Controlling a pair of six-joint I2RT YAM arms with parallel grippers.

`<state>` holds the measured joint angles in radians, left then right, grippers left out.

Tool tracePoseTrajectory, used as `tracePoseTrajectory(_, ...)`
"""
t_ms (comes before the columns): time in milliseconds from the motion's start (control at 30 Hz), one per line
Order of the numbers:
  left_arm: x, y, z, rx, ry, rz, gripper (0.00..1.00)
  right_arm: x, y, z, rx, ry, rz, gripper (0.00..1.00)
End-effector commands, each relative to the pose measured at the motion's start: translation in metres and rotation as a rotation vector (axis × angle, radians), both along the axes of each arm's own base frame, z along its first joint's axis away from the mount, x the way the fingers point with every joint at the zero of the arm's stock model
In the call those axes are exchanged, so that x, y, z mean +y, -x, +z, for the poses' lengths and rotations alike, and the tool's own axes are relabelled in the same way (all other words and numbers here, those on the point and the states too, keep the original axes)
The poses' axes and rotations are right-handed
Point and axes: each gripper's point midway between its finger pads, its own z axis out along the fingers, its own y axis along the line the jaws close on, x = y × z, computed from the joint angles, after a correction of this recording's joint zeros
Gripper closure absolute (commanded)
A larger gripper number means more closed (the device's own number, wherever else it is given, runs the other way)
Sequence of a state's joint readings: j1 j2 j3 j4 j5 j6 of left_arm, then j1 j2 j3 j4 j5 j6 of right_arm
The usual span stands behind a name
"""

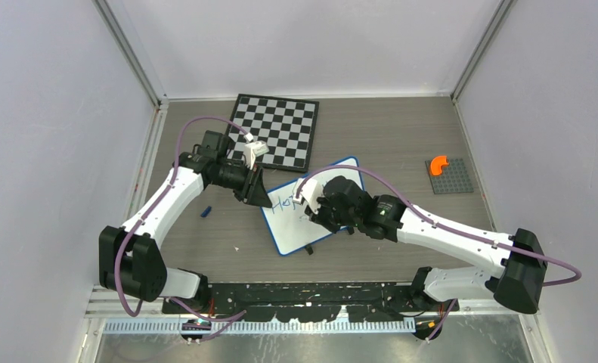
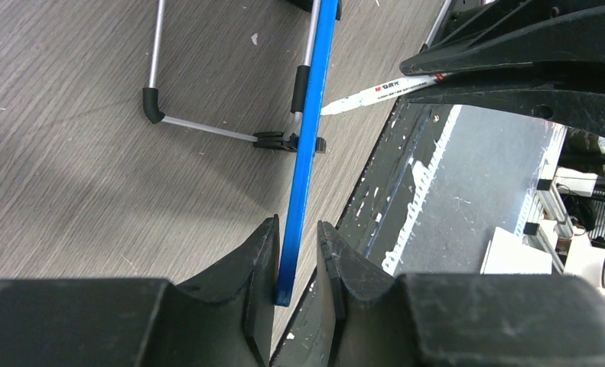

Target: Write a sentence on the whiteboard

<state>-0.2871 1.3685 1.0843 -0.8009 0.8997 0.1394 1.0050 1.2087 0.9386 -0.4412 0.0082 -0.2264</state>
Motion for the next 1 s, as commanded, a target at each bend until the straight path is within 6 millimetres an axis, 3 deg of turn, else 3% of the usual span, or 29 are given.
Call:
tracePoseTrajectory(0,-0.004,-0.005,0.009,-0.036,0.023,-0.014,0.74,0.013,-0.018,0.024,-0.079,-0.056,-0.028,1.00)
tracePoseTrajectory(967,-0.004,-0.006,0.005,-0.030,0.015,-0.015,0.74,0.004,0.007,-0.024,-0.001,0.074,0.061,1.00)
